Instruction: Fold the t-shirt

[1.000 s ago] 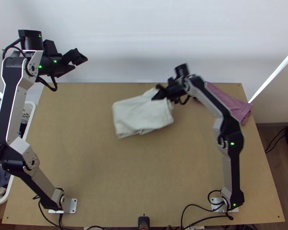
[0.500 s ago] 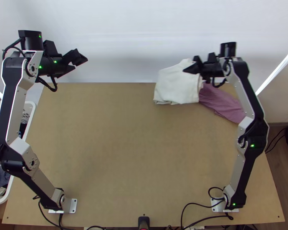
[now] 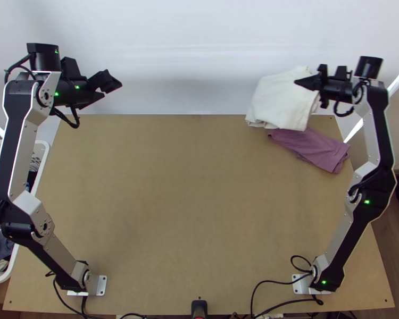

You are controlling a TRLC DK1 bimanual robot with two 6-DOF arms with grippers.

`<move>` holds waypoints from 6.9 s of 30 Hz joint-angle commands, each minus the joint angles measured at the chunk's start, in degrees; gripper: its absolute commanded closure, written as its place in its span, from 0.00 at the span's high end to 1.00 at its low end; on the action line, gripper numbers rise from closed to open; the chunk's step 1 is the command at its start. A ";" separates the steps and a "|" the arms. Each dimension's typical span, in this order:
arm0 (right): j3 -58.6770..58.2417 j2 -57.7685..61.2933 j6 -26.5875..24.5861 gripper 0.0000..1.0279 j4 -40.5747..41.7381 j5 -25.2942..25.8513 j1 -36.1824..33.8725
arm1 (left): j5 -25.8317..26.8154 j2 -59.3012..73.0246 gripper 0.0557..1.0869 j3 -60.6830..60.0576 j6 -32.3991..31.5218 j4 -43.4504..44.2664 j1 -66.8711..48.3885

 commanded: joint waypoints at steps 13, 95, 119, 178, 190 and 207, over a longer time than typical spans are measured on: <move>1.38 -0.06 -0.05 0.03 -5.27 -4.01 -7.34 | 0.00 -1.96 0.96 -0.33 0.56 -0.31 -0.79; -43.62 -36.62 -27.91 0.96 55.20 68.50 -6.29 | -18.72 -23.23 0.96 -2.26 3.98 10.41 9.76; -92.05 -101.40 -40.21 0.96 52.39 47.58 10.76 | -27.42 -72.01 0.96 -84.35 23.14 67.80 12.04; -128.09 -123.28 -52.43 0.96 37.10 55.14 13.22 | -29.79 -104.18 0.96 -126.80 25.60 59.01 11.43; -128.09 -123.28 -52.43 0.96 37.10 55.14 13.22 | -29.79 -104.18 0.96 -126.80 25.60 59.01 11.43; -128.09 -123.28 -52.43 0.96 37.10 55.14 13.22 | -29.79 -104.18 0.96 -126.80 25.60 59.01 11.43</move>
